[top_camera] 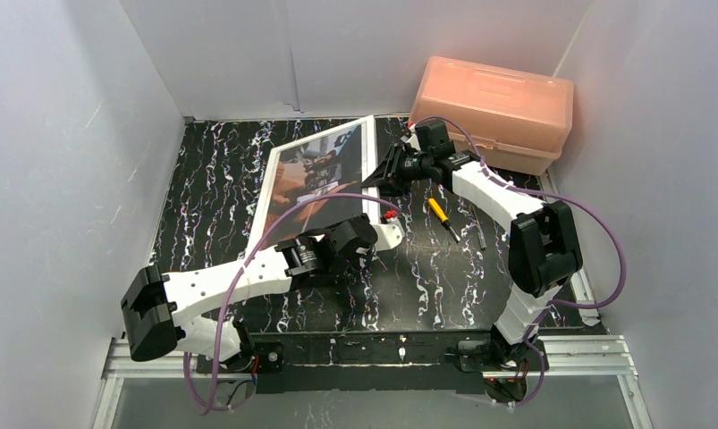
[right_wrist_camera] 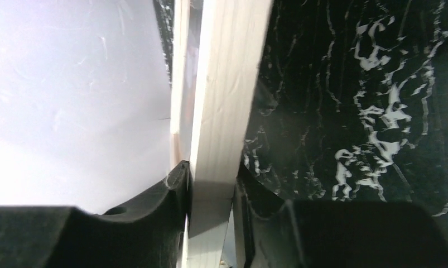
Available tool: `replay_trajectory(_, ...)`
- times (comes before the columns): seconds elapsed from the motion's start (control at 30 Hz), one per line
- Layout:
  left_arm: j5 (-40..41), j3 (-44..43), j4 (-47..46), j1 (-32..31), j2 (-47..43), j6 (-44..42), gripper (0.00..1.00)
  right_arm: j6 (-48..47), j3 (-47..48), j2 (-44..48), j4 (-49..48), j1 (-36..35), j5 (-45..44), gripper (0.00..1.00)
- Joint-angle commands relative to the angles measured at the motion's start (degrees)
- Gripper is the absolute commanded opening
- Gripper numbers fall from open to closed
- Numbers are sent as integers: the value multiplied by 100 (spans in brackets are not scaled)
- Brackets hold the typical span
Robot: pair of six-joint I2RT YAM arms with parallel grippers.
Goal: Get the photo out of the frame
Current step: Turn over the photo frame at the center of the board.
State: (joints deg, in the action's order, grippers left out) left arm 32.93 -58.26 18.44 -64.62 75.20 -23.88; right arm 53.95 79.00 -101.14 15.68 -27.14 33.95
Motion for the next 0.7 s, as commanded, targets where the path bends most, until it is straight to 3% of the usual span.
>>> replay_trajectory(0.0,-842,-401,-224,-24,-255,816,3,30,263,-22,-167,13,102,27)
replay_trajectory(0.03,-920,-436,-189,-24,-235,843,8,29,287,-25,-158,8,118,20)
replay_trajectory(0.1,-1192,-553,-35,-24,-194,877,36,21,342,-20,-78,14,68,8)
replay_trajectory(0.17,-1366,-725,108,-24,-158,968,61,-37,402,10,36,11,-13,3)
replay_trajectory(0.23,-1428,-850,213,-24,-166,1104,77,-135,479,41,190,23,-151,1)
replay_trajectory(0.43,-1355,-1235,497,-24,-351,1716,97,-683,883,112,823,26,-543,1)
replay_trajectory(0.67,-450,-2292,1696,-24,-251,2917,99,-1569,1527,324,1884,25,-1227,1)
